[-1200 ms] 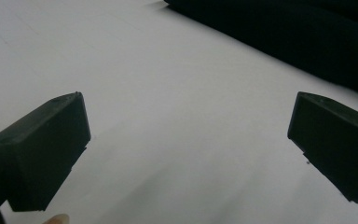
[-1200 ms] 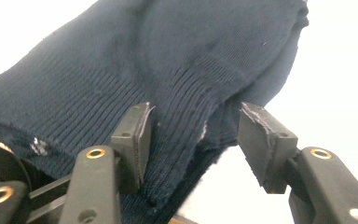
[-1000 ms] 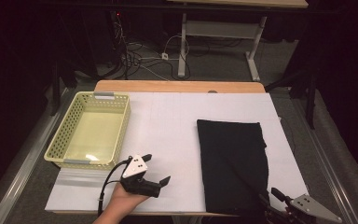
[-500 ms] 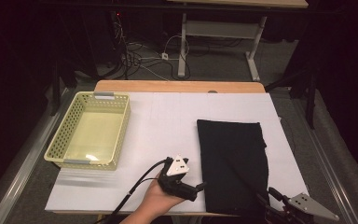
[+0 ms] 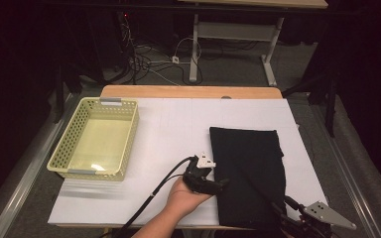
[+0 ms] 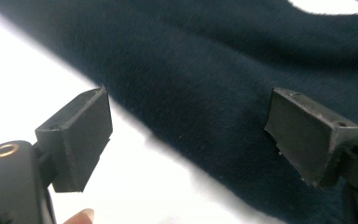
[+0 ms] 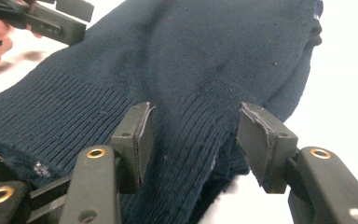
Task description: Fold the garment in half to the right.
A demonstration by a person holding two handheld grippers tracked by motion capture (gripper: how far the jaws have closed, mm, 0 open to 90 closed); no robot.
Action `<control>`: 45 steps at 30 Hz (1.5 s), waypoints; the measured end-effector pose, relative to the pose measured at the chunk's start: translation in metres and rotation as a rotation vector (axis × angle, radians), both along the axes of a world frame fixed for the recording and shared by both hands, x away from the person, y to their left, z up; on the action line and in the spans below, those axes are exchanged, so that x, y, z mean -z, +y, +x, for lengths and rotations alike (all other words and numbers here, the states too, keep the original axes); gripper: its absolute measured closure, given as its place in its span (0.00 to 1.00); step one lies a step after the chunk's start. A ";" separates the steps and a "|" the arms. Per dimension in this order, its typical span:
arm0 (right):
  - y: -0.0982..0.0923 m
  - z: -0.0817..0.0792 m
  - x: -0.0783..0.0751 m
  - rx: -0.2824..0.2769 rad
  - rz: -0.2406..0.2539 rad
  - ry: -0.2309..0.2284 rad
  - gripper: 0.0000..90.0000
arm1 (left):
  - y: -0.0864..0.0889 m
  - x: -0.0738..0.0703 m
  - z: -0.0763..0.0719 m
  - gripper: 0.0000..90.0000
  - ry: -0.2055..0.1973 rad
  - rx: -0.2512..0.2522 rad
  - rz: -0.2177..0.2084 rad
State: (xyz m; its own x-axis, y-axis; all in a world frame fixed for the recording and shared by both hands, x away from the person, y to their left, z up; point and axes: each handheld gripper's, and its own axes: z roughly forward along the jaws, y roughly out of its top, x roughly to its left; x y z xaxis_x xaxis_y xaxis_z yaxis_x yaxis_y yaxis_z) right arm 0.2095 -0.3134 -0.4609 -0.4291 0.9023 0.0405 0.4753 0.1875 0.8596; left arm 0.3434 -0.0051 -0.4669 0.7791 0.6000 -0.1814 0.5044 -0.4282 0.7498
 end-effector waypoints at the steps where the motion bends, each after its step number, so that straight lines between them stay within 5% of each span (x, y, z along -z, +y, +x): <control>1: 0.001 0.001 0.000 0.001 -0.006 -0.001 0.52 | 0.000 0.001 0.001 0.16 0.010 -0.003 0.018; 5: 0.002 0.006 0.000 0.005 -0.007 0.000 0.52 | -0.002 0.009 0.004 0.20 0.084 0.015 0.065; 18: 0.003 0.006 0.003 0.011 -0.003 0.009 0.52 | -0.008 0.010 -0.009 0.69 0.106 0.060 0.029; 23: -0.002 0.004 0.003 0.017 0.010 -0.004 0.50 | -0.004 0.008 -0.011 0.90 0.065 0.082 0.024; 33: -0.003 0.007 -0.001 0.008 0.030 -0.029 0.46 | 0.030 -0.001 -0.011 0.92 0.042 0.077 -0.017; 45: 0.013 0.019 0.001 -0.036 0.023 -0.020 0.47 | 0.111 0.002 -0.019 0.92 0.032 -0.014 -0.002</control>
